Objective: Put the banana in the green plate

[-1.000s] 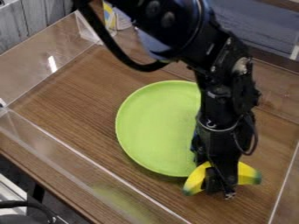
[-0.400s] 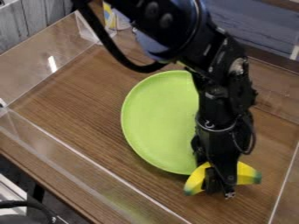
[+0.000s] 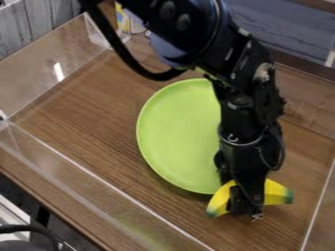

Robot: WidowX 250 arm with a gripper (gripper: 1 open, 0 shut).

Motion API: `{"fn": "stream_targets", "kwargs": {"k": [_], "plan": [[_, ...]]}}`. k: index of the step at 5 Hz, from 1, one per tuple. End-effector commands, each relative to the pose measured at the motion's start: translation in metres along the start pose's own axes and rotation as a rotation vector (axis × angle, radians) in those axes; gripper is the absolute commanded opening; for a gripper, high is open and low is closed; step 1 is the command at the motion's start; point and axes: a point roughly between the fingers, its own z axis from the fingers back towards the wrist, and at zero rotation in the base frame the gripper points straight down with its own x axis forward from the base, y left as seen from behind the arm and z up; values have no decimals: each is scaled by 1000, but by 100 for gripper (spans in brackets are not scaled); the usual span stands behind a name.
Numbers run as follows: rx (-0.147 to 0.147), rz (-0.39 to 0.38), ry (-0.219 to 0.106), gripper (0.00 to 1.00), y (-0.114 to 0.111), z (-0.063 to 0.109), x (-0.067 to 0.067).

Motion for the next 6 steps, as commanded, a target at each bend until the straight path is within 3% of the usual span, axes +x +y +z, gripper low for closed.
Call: {"fn": "stream_targets", "kwargs": {"k": [1, 3, 5, 6], "plan": [[11, 42, -5, 0, 7, 8, -3], [40, 91, -21, 0, 15, 29, -3], [110, 160, -56, 0, 34, 70, -2], [128, 202, -59, 0, 54, 77, -13]]}}
